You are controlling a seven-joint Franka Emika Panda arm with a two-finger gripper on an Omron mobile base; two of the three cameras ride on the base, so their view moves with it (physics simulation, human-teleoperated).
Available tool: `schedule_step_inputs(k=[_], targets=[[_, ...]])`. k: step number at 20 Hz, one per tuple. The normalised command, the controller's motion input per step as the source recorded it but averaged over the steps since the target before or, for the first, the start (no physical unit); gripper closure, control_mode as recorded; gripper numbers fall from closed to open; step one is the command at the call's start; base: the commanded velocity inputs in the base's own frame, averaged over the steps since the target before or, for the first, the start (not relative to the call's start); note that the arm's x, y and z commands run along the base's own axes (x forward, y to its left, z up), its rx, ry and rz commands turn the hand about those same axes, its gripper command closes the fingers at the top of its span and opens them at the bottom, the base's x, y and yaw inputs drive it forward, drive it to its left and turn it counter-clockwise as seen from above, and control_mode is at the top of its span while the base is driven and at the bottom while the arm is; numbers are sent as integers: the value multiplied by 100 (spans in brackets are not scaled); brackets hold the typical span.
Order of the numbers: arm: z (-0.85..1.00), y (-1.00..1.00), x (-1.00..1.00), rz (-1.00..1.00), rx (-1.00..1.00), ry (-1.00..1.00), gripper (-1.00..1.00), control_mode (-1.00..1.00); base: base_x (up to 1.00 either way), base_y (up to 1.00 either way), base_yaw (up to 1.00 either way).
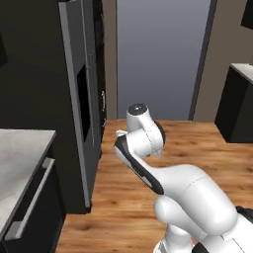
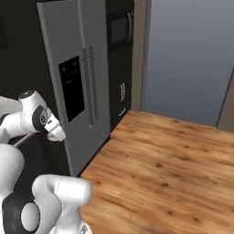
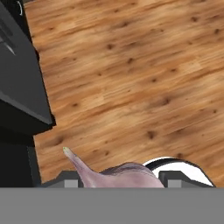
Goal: Turn on the sink faucet. Then move the garlic from the counter to the sink. Turn off the sink. Move the vegetable from the sink to the pot next to the stove. Finally move the pot to the rear right burner.
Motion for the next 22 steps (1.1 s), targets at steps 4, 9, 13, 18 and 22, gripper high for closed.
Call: schedule_step_inputs(k=[4,9,13,18,22], targets=[[0,0,0,0,0,0,100,100,-13,-38,-40],[0,0,0,0,0,0,100,100,-9,-38,-40],[0,0,0,0,0,0,100,100,-7,-38,-40],[0,0,0,0,0,0,100,100,-2,-35,-39],[0,0,0,0,0,0,100,100,10,-20,-36]])
